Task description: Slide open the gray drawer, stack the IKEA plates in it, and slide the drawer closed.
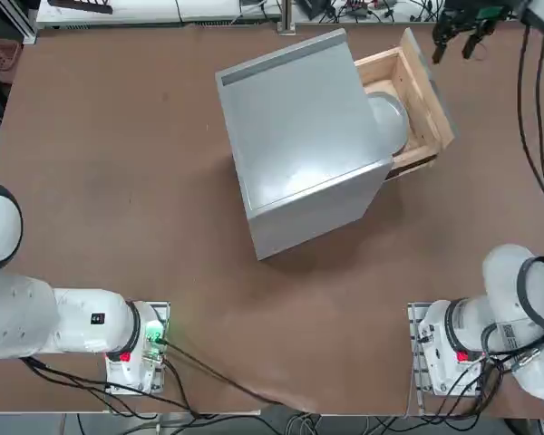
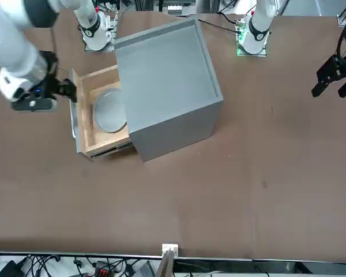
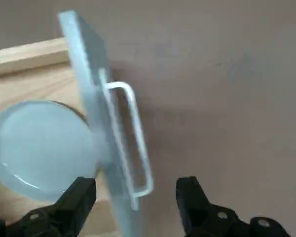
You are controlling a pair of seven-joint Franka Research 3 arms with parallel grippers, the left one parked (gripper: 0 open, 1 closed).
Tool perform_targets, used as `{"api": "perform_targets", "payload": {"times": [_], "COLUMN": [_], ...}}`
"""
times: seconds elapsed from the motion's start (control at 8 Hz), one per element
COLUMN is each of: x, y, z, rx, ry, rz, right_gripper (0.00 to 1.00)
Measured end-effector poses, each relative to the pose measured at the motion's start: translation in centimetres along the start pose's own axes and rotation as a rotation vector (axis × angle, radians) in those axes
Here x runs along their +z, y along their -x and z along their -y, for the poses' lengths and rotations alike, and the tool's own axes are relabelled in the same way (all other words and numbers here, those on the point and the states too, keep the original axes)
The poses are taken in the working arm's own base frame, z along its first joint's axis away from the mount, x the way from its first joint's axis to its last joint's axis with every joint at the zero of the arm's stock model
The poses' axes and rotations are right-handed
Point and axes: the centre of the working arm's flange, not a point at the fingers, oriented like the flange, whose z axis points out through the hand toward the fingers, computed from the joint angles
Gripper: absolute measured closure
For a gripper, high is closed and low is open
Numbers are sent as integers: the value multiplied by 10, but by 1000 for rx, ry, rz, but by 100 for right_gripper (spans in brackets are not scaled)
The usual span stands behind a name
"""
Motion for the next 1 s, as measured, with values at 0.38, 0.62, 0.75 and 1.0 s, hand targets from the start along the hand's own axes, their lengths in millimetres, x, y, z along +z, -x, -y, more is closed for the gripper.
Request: {"api": "perform_targets", "payload": {"times": [0.38,0.62,0.75,1.0], "x": [30,71,92,123], "y": [-5,-10,-11,-9], "z": [-67,-81,-81,-63], "rx": [-53,-58,-58,-69], "ry": [-122,-238,-275,-298], "rz": [-50,-84,-106,-119], "right_gripper": [33,63,84,98]}}
